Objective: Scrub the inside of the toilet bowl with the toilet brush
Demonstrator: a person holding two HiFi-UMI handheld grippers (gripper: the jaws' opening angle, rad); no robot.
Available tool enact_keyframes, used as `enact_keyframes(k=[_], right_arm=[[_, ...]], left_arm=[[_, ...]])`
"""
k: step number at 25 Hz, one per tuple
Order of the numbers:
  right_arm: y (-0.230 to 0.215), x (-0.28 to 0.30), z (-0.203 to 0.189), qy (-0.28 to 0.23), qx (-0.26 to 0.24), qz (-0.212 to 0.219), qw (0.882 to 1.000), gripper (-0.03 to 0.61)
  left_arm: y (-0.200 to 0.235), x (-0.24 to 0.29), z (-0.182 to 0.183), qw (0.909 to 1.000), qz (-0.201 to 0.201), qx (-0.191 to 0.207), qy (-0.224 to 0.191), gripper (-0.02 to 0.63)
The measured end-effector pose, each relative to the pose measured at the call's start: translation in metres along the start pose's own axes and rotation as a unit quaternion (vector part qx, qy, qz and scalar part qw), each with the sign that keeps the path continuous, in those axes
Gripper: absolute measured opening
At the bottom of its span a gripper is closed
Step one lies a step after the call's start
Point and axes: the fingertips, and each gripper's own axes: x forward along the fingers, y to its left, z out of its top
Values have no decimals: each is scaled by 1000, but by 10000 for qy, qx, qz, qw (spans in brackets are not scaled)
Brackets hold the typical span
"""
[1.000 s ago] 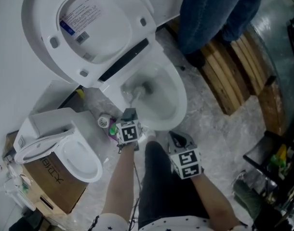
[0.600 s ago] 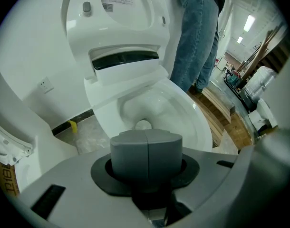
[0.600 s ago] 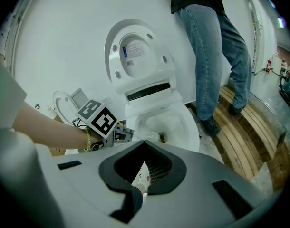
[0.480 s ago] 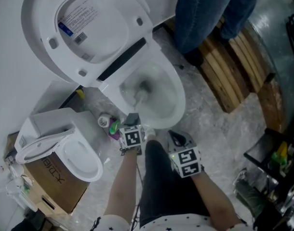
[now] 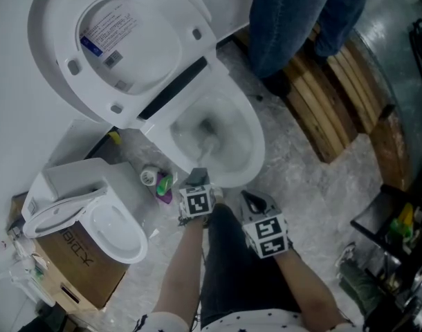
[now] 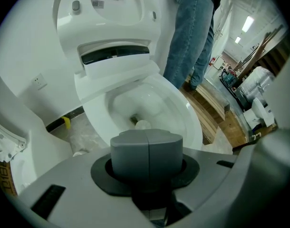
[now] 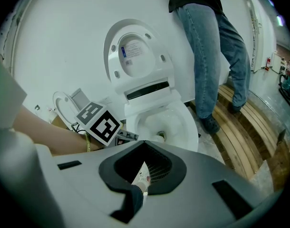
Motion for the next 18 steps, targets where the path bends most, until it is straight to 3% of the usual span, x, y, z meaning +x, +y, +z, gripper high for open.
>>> enact_keyframes(k=[18], right_arm=[[-3, 1, -5, 15, 77, -65, 9999, 6]], left_arm=[[-25, 9, 19, 9996, -173, 232, -33, 152]])
